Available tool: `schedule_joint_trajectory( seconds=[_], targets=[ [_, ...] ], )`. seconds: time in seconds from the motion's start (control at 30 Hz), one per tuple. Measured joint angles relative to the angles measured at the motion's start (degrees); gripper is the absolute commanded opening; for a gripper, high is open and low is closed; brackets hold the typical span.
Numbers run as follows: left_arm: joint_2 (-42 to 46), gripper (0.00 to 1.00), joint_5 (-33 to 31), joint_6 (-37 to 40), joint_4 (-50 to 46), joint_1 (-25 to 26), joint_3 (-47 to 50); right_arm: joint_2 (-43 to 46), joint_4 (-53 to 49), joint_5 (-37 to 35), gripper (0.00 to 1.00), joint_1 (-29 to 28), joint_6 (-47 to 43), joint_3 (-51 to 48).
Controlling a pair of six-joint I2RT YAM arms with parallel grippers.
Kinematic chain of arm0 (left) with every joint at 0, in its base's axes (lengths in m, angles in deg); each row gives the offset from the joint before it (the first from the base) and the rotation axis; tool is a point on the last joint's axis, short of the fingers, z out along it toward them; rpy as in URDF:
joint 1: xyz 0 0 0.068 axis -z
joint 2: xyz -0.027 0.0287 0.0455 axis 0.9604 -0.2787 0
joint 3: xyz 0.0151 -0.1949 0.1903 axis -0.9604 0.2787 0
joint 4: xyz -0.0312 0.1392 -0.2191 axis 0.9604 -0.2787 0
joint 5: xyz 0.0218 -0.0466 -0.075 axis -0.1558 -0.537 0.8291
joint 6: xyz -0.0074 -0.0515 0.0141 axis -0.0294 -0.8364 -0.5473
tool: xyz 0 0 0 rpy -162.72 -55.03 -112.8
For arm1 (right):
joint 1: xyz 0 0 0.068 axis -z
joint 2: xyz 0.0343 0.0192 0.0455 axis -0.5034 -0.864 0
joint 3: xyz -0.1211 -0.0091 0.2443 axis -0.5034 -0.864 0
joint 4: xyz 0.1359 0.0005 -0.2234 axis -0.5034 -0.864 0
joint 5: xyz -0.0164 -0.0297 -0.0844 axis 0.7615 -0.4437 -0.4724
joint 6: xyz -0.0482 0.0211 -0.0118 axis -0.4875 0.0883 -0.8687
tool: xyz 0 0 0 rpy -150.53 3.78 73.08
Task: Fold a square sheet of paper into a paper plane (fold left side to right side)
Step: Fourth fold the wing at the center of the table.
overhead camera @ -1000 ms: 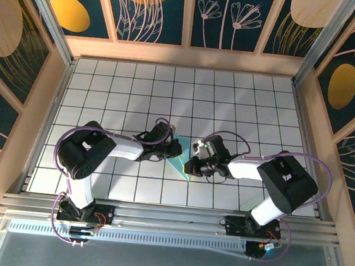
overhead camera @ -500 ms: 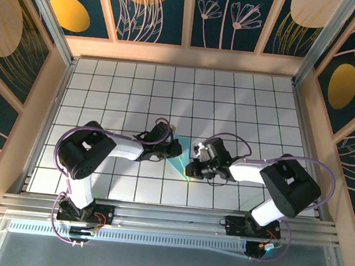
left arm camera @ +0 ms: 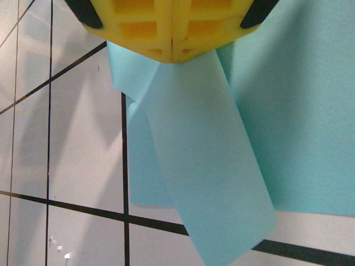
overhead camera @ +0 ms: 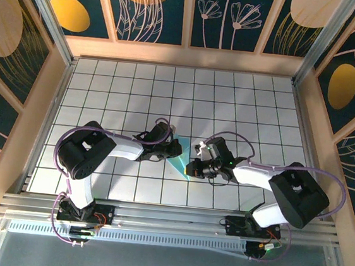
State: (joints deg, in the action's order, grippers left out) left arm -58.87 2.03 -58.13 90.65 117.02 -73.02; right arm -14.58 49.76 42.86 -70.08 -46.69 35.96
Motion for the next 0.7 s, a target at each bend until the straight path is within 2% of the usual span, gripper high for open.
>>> schedule_joint_trajectory(
  seconds=[0.7],
  targets=[
    [0.0, 0.04, 0.0, 0.0, 0.0, 0.0, 0.0, -4.0, 1.9, 0.5, 0.0, -0.8, 0.2, -1.2]
  ],
)
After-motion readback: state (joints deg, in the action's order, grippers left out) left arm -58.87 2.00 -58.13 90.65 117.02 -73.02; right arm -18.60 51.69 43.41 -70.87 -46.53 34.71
